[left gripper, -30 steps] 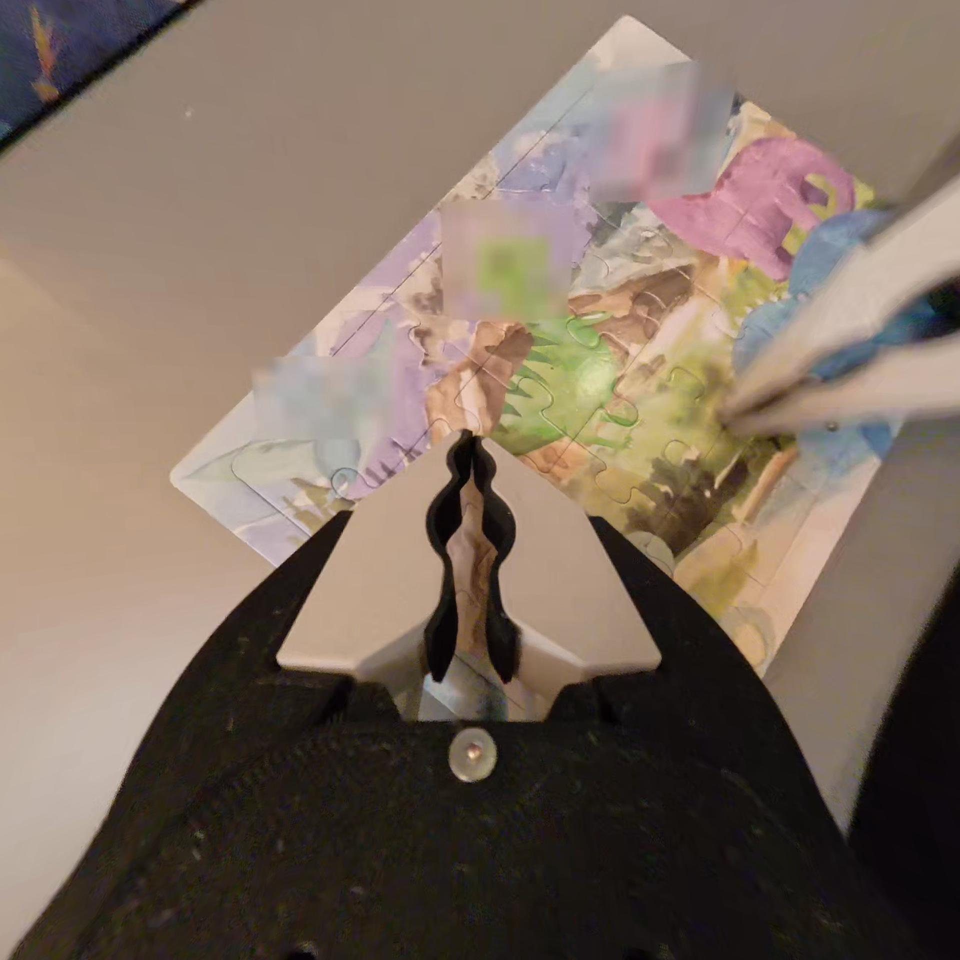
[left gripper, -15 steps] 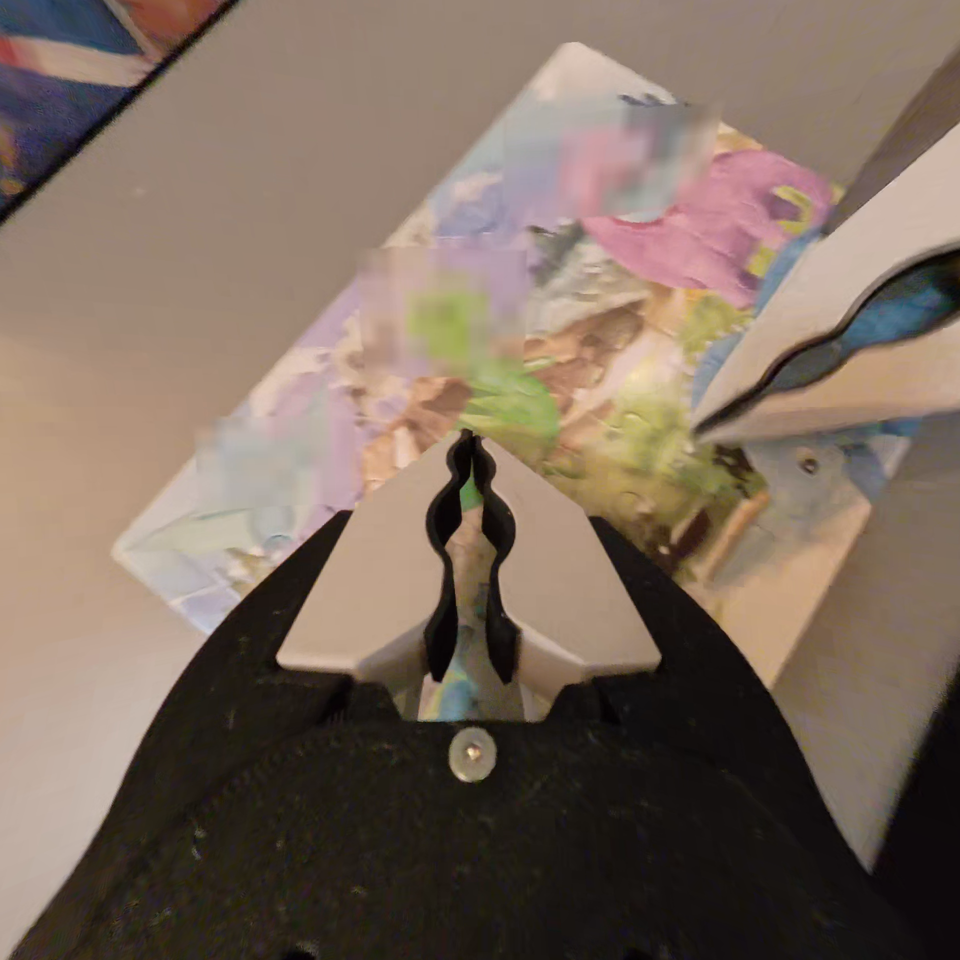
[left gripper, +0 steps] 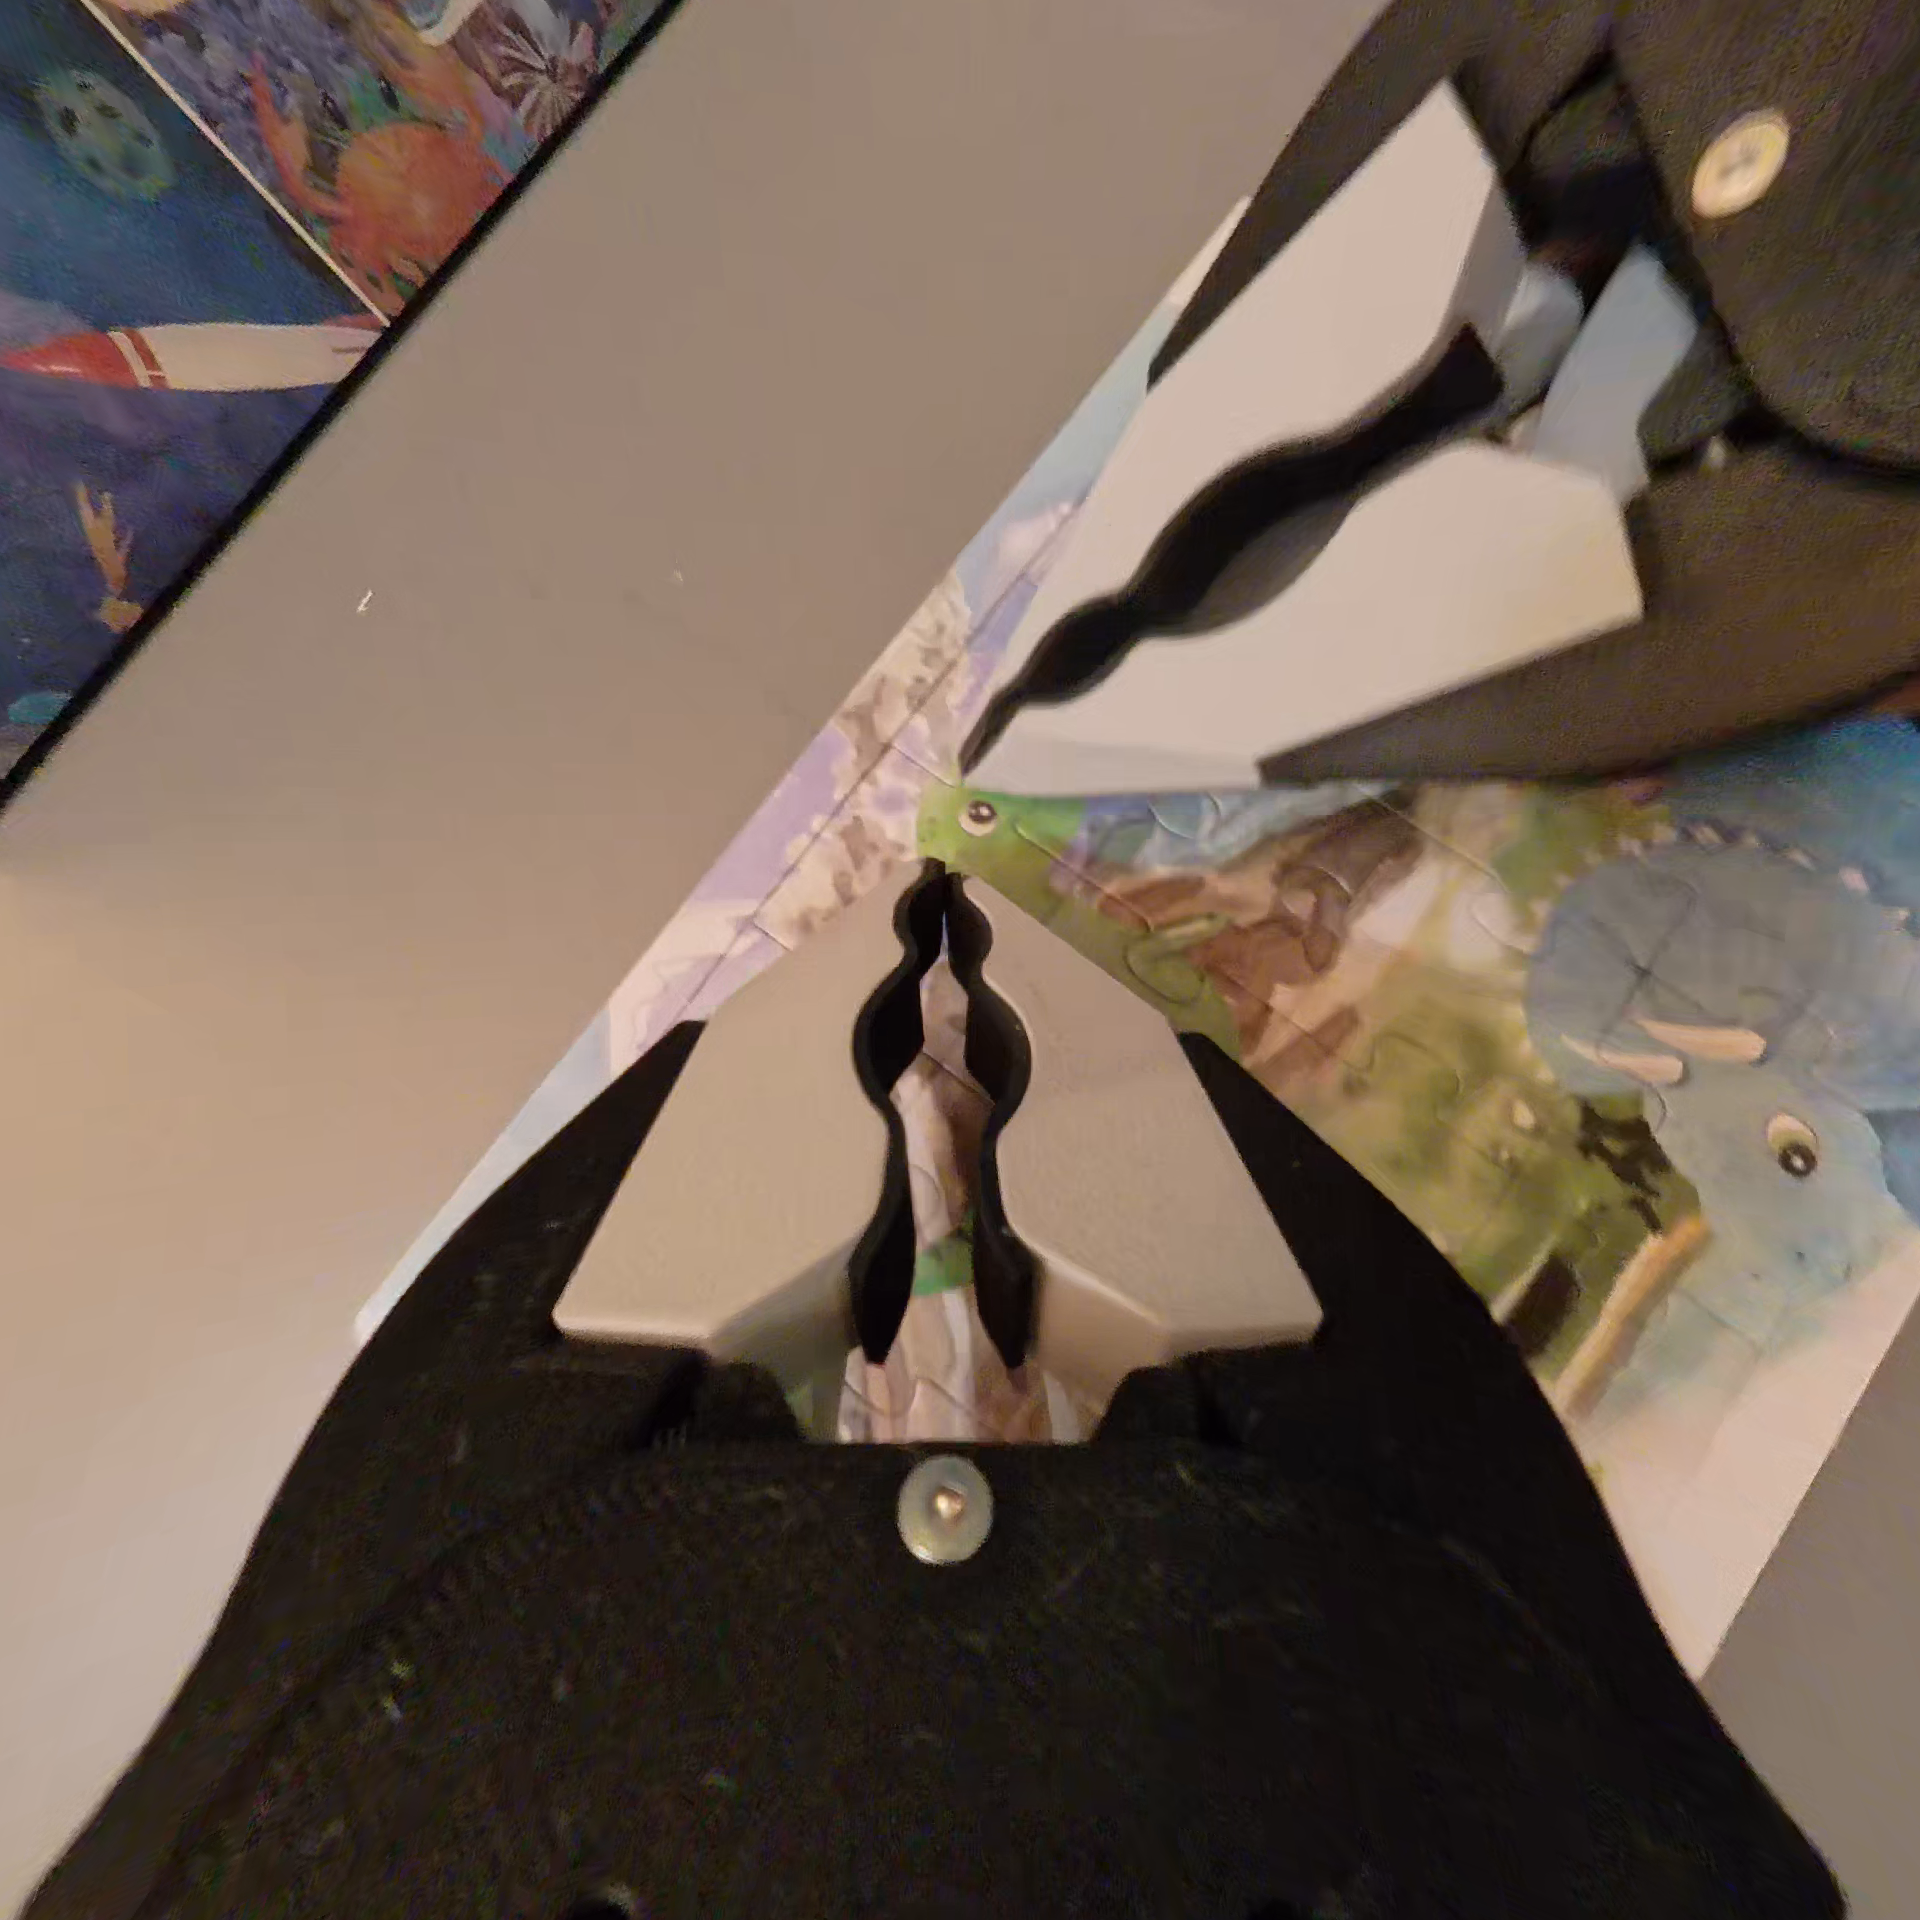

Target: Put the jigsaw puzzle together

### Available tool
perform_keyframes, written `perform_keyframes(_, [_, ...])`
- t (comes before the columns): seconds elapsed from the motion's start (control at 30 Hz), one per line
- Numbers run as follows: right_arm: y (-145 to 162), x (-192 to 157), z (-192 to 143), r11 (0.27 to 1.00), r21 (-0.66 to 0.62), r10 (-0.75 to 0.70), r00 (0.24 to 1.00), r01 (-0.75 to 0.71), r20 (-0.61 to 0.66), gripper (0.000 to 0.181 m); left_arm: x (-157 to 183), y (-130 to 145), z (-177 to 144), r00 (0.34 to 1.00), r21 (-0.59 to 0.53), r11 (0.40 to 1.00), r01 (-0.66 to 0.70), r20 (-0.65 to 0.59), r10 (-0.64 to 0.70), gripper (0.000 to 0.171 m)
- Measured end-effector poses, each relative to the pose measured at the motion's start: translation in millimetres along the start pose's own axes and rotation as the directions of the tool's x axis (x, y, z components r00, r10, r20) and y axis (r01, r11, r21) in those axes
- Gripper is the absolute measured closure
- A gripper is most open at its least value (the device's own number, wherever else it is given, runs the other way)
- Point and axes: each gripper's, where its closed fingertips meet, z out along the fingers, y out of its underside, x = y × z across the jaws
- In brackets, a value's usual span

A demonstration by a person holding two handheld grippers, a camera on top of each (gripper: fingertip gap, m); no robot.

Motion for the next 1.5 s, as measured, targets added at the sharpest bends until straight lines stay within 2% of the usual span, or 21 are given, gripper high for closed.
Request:
perform_keyframes(0.13, [8,20,-8,1.000,-0.012,0.010,0.999,-0.010,-0.053,0.181,-19,4,1,0.999,-0.021,0.999,0.029,0.034,-0.029,0.171])
perform_keyframes(0.3, [45,61,-44,0.988,0.015,0.155,0.983,-0.154,-0.099,0.181,-44,29,-19,0.992,-0.033,0.993,0.115,0.050,-0.113,0.171])
perform_keyframes(0.37, [56,60,-57,0.983,0.022,0.182,0.978,-0.181,-0.097,0.181,-53,40,-28,0.988,-0.042,0.989,0.144,0.060,-0.142,0.171])
perform_keyframes(0.47, [67,46,-69,0.988,-0.012,0.150,0.983,-0.152,-0.103,0.181,-55,53,-40,0.985,-0.054,0.986,0.158,0.078,-0.154,0.171])
perform_keyframes(0.57, [78,26,-83,0.992,-0.066,0.104,0.989,-0.111,-0.110,0.181,-43,64,-51,0.984,-0.057,0.984,0.169,0.069,-0.165,0.171])
perform_keyframes(0.8, [112,-15,-121,0.980,-0.160,0.102,0.989,-0.118,-0.103,0.181,0,91,-79,0.984,-0.077,0.981,0.177,0.038,-0.175,0.171])
perform_keyframes(0.97, [124,-39,-135,0.978,-0.155,0.123,0.987,-0.139,-0.104,0.181,31,102,-92,0.982,-0.090,0.978,0.187,-0.001,-0.188,0.171])
perform_keyframes(1.17, [100,-84,-113,0.986,-0.048,0.159,0.987,-0.159,-0.005,0.181,80,84,-80,0.975,-0.033,0.983,0.180,-0.123,-0.183,0.171])
perform_keyframes(1.3, [80,-111,-93,0.992,-0.006,0.123,0.991,-0.122,0.048,0.181,108,66,-65,0.978,0.000,0.992,0.123,-0.172,-0.121,0.171])
perform_keyframes(1.4, [81,-107,-95,0.997,-0.020,0.078,0.997,-0.078,0.011,0.181,110,63,-62,0.980,-0.006,0.994,0.105,-0.170,-0.105,0.171])
perform_keyframes(1.5, [97,-79,-111,0.990,-0.032,0.138,0.989,-0.140,-0.051,0.181,99,70,-68,0.977,-0.011,0.989,0.145,-0.157,-0.145,0.171])
